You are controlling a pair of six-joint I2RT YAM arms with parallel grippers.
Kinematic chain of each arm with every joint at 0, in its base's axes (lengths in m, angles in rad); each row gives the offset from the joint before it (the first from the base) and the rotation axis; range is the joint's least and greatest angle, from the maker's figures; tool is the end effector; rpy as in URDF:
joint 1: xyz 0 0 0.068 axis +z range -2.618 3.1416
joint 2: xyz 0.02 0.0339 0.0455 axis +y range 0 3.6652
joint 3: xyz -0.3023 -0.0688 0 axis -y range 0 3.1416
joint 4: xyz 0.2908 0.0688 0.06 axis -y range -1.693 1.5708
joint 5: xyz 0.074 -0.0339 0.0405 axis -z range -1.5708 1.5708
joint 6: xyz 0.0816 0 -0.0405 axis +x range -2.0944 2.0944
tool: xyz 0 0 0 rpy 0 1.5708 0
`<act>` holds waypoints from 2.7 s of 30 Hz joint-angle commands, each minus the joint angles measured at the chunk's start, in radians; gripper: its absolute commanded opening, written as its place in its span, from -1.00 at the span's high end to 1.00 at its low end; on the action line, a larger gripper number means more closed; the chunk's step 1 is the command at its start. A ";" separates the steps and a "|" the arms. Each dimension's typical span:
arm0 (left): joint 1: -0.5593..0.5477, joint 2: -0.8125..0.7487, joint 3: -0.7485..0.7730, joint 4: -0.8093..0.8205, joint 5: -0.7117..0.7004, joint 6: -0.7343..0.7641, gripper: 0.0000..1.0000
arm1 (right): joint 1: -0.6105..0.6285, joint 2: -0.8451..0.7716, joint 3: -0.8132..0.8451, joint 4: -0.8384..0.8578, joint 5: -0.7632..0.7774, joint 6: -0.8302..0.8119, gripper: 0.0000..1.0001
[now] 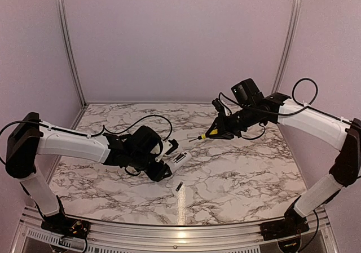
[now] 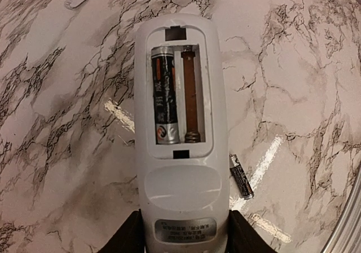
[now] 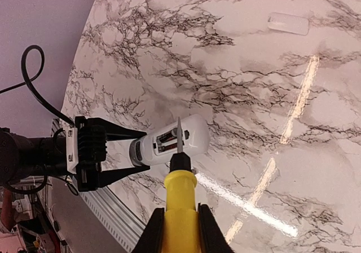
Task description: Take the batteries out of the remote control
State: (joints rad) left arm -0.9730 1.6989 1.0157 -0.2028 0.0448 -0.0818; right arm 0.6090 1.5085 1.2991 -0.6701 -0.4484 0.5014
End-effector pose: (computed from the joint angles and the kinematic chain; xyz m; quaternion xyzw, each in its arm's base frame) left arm 0.2336 -0.3495 0.1558 0.4127 0.8465 -0.1872 0.2794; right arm 0.3014 0.2533 0.2998 -0.1245 0.9119 0.3519 0.1704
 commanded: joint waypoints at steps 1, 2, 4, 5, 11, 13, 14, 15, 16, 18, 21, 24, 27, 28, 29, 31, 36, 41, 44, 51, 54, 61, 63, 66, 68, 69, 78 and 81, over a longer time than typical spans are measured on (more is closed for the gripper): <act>0.003 -0.029 -0.009 0.041 0.054 -0.115 1.00 | -0.006 -0.040 0.042 -0.024 0.046 0.051 1.00; 0.003 -0.027 -0.007 0.047 0.056 -0.131 1.00 | -0.006 -0.043 0.043 -0.029 0.045 0.055 1.00; 0.003 -0.018 -0.004 0.057 0.064 -0.160 1.00 | -0.006 -0.044 0.043 -0.039 0.047 0.059 1.00; 0.003 -0.013 -0.001 0.063 0.068 -0.168 1.00 | -0.005 -0.043 0.041 -0.044 0.048 0.062 1.00; 0.000 0.011 0.011 0.082 0.067 -0.182 1.00 | -0.005 -0.050 0.013 -0.029 0.003 0.076 1.00; -0.001 0.021 0.021 0.082 0.057 -0.183 1.00 | -0.001 -0.041 0.009 -0.028 -0.011 0.079 1.00; -0.001 0.026 0.029 0.078 0.050 -0.183 1.00 | 0.003 -0.037 0.010 -0.029 -0.011 0.080 1.00; -0.002 0.033 0.037 0.074 0.046 -0.184 1.00 | 0.007 -0.033 0.011 -0.029 -0.011 0.081 1.00; -0.003 0.040 0.045 0.071 0.040 -0.187 1.00 | 0.011 -0.028 0.011 -0.029 -0.010 0.086 1.00; -0.005 0.054 0.063 0.067 0.035 -0.191 1.00 | 0.018 -0.021 0.011 -0.024 -0.008 0.094 1.00; -0.009 0.072 0.087 0.064 0.031 -0.198 1.00 | 0.032 -0.002 0.016 -0.017 -0.007 0.104 1.00; -0.010 0.093 0.112 0.061 0.029 -0.210 1.00 | 0.042 0.015 0.022 -0.016 -0.001 0.109 1.00; -0.013 0.114 0.137 0.058 0.029 -0.222 1.00 | 0.044 0.026 0.023 -0.014 0.005 0.111 1.00; -0.014 0.119 0.146 0.055 0.024 -0.222 1.00 | 0.044 0.030 0.021 -0.014 0.006 0.112 1.00; -0.015 0.125 0.152 0.053 0.020 -0.223 1.00 | 0.044 0.033 0.021 -0.014 0.009 0.111 1.00; -0.015 0.136 0.169 0.047 0.014 -0.220 1.00 | 0.044 0.040 0.025 -0.022 0.018 0.108 1.00; -0.015 0.155 0.200 0.027 -0.002 -0.207 1.00 | 0.044 0.043 0.041 -0.055 0.062 0.102 1.00; -0.016 0.167 0.219 0.021 -0.006 -0.199 1.00 | 0.044 0.043 0.039 -0.063 0.069 0.104 1.00; -0.016 0.171 0.227 0.018 -0.009 -0.196 1.00 | 0.044 0.043 0.039 -0.062 0.075 0.103 1.00; -0.022 0.160 0.229 0.019 -0.027 -0.184 1.00 | 0.044 0.053 0.049 -0.069 0.095 0.106 1.00; -0.026 0.157 0.231 0.017 -0.037 -0.177 1.00 | 0.044 0.063 0.060 -0.081 0.106 0.105 1.00; -0.035 0.147 0.230 0.018 -0.038 -0.168 1.00 | 0.044 0.084 0.077 -0.086 0.108 0.101 1.00; -0.035 0.145 0.231 0.018 -0.063 -0.165 1.00 | 0.044 0.089 0.083 -0.091 0.107 0.101 1.00; -0.035 0.144 0.231 0.019 -0.066 -0.162 1.00 | 0.043 0.093 0.088 -0.092 0.106 0.100 1.00; -0.036 0.143 0.231 0.017 -0.068 -0.161 1.00 | 0.044 0.095 0.090 -0.094 0.104 0.099 1.00; -0.036 0.143 0.231 0.018 -0.069 -0.160 1.00 | 0.044 0.096 0.090 -0.094 0.103 0.098 1.00; -0.039 0.131 0.231 0.019 -0.097 -0.130 1.00 | 0.044 0.103 0.070 -0.077 0.087 0.098 1.00; -0.042 0.131 0.231 0.018 -0.101 -0.118 1.00 | 0.043 0.112 0.068 -0.068 0.074 0.099 1.00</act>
State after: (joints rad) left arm -1.0080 1.8530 1.2152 -0.1844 -0.0269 -0.2298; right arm 0.6441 1.5951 1.3460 -0.7422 -0.3592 0.6014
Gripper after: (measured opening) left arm 0.489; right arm 0.157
